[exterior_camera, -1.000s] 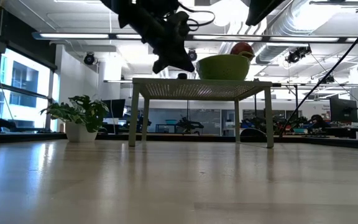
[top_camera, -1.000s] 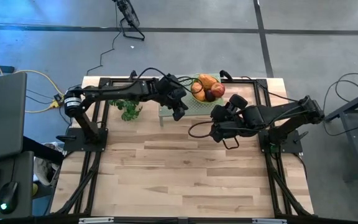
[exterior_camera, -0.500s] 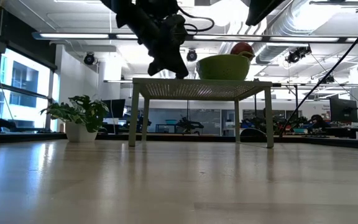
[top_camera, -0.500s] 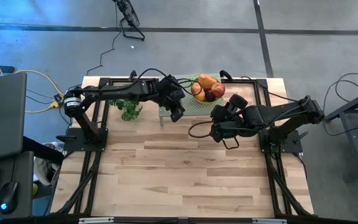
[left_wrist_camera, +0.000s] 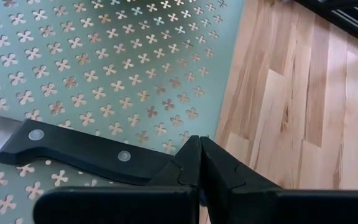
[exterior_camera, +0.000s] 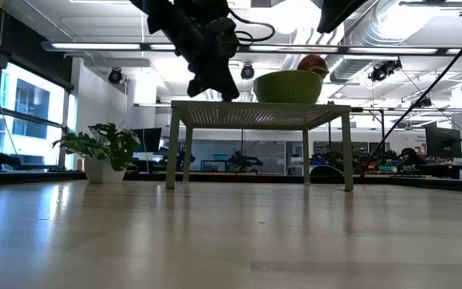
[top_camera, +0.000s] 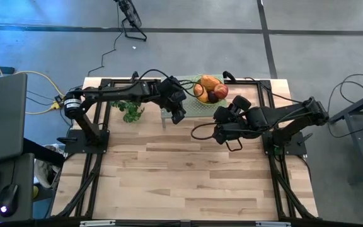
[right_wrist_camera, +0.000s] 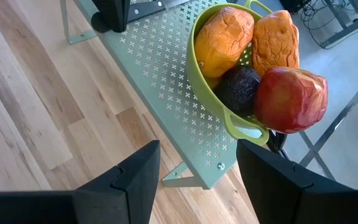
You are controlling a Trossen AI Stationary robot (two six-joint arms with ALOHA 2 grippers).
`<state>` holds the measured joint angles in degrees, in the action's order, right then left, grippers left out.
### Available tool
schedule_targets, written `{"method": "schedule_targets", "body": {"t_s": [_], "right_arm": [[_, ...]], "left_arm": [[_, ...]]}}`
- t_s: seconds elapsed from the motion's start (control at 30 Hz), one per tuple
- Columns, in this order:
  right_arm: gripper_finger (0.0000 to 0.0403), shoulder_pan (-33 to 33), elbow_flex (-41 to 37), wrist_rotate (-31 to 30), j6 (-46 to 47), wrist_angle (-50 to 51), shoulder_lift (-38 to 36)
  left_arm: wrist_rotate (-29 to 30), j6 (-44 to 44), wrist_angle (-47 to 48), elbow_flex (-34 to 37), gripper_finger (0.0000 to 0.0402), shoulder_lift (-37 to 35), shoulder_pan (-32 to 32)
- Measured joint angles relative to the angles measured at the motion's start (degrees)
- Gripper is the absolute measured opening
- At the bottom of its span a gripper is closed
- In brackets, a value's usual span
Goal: Pick & Place Fruit
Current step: Put the knife on the top shelf to the left of the green strainer bowl
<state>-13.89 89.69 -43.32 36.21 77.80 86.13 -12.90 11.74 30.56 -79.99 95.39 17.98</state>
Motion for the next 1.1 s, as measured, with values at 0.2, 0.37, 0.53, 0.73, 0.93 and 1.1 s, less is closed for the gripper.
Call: {"method": "schedule_targets", "body": {"t_s": [0.2,0.37,0.53,0.73,0.93,1.1], "right_arm": [[0.0206,0.0,0.0,0.01,0.0,0.0,0.0],[0.0206,0.0,0.01,0.01,0.0,0.0,0.0],[0.0206,0.0,0.01,0.01,0.0,0.0,0.0],[0.0206,0.0,0.02,0.01,-0.02,0.0,0.0],[0.0206,0.0,0.02,-0.2,-0.96,0.23,0.0],[0.0206,0.0,0.02,-0.23,-0.98,1.27,0.0]], "left_arm": [[-0.09,0.03,-0.03,0.02,0.0001,-0.04,0.0],[-0.25,0.05,-0.19,0.07,0.0001,-0.04,-0.02],[-0.27,0.05,-0.58,0.07,0.0001,-0.04,0.0],[-0.29,0.03,0.85,-0.65,0.0001,-0.02,-0.02],[-0.43,-2.25,5.27,-6.45,0.0001,-0.04,-0.01],[-0.42,-5.02,11.07,-13.12,0.0001,-0.17,-0.09]]}}
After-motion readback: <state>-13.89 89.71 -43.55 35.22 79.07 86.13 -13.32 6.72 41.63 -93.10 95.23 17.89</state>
